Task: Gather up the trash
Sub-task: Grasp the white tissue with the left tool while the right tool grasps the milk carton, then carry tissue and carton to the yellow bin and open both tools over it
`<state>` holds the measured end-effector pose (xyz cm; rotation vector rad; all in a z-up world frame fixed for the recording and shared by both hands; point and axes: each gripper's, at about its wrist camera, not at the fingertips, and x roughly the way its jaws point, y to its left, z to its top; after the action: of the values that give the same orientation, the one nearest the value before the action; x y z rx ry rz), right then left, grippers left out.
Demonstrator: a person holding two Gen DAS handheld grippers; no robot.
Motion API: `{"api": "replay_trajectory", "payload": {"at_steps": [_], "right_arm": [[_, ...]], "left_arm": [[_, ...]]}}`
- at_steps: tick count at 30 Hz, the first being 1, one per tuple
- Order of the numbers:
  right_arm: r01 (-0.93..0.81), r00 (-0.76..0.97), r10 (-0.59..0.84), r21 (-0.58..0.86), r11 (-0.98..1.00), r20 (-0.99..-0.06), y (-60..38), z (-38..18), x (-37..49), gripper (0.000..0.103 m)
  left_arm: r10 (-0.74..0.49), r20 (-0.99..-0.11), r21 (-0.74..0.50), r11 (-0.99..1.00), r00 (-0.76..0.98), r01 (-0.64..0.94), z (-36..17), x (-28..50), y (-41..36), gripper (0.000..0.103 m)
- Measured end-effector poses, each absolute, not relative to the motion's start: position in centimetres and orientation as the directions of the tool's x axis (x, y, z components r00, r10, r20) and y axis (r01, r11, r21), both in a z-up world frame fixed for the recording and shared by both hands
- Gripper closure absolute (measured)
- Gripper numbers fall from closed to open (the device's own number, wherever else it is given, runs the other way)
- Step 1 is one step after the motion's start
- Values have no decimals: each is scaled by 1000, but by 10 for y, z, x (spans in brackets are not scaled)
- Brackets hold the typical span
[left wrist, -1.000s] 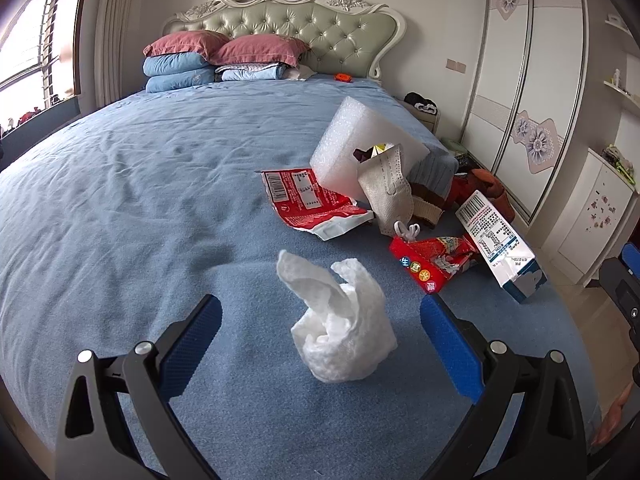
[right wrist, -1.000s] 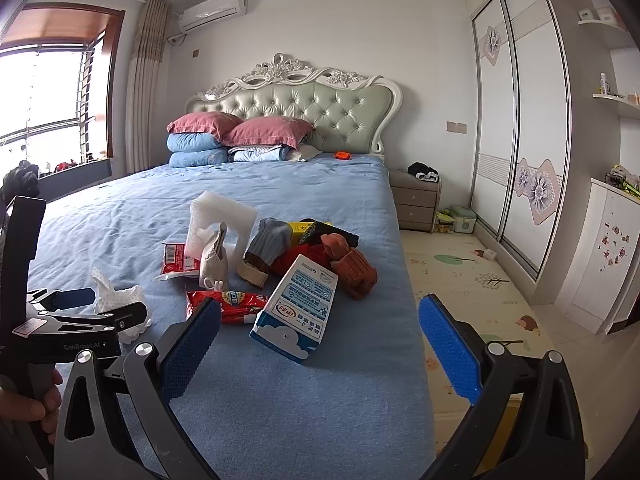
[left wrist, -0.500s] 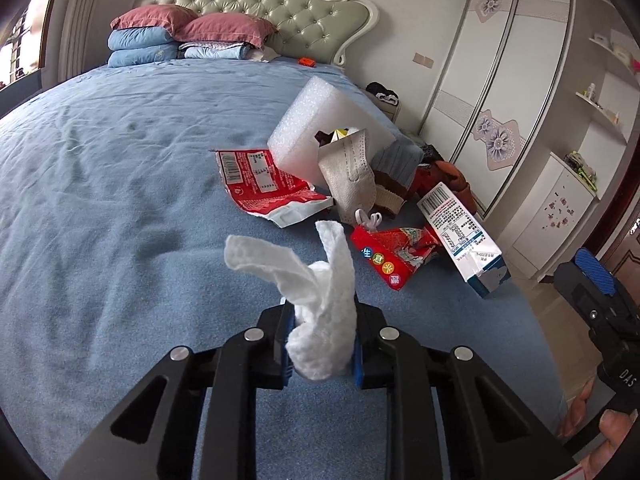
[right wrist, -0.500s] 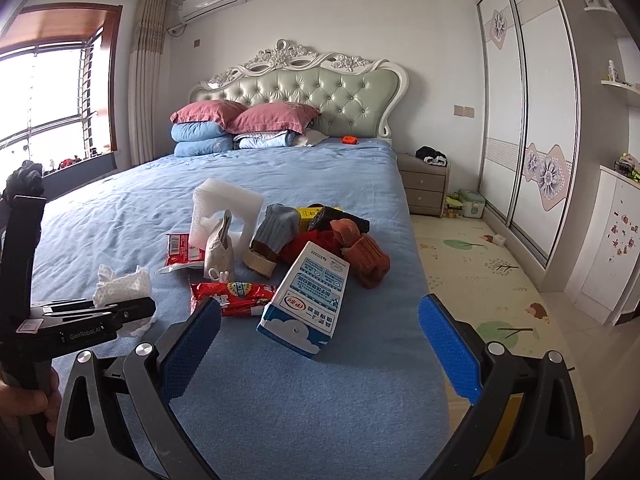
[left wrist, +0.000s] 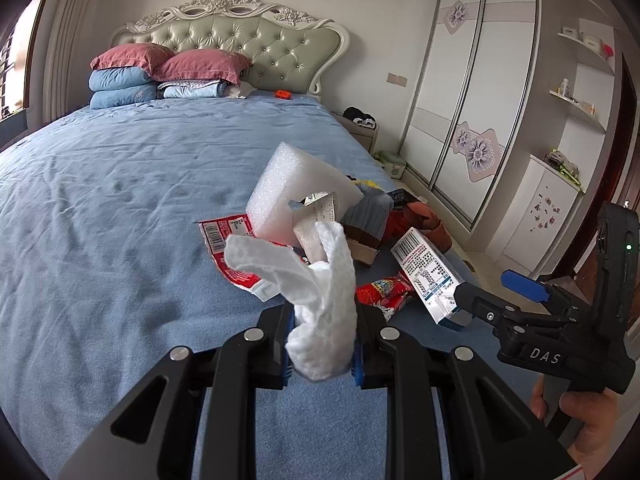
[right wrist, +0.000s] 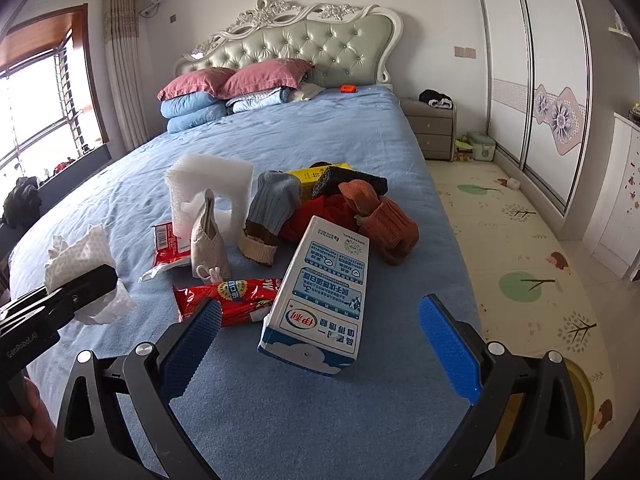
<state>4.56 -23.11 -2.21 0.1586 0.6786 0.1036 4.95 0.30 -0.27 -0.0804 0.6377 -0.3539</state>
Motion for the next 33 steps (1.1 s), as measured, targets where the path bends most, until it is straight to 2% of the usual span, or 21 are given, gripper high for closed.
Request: {"api": "replay_trajectory", "payload": {"at_steps": [4,6,8,14,21,27,33], "right_arm": [[-5,740,137,199,980,-659,-235,-29,61,8],[7,719,141,210,978,-681,-238,-34,68,15],[-7,697,185,252,968,-692,-240,-38,74,48],[-22,694,200,257,966,-692,-240,-38,72,49],[-39,765,176,229,973,-620,-257,-16,38,51],[-17,803,169,262,965,-571,-304,-4,7,51],[65,815,126,304,950,-566,-370,-8,-21,51]], "left_arm": [[-353,-568,-176,935,743,310,0,54,3,81],[-355,-570,-175,934,741,313,1,56,2,81],[-358,-571,-175,932,739,317,2,57,0,80],[-360,-575,-169,931,735,323,5,56,-6,80],[-378,-584,-149,920,718,363,11,51,-36,80],[-435,-593,-135,883,678,449,16,44,-95,80],[-516,-620,-166,823,591,543,8,44,-164,80]]}}
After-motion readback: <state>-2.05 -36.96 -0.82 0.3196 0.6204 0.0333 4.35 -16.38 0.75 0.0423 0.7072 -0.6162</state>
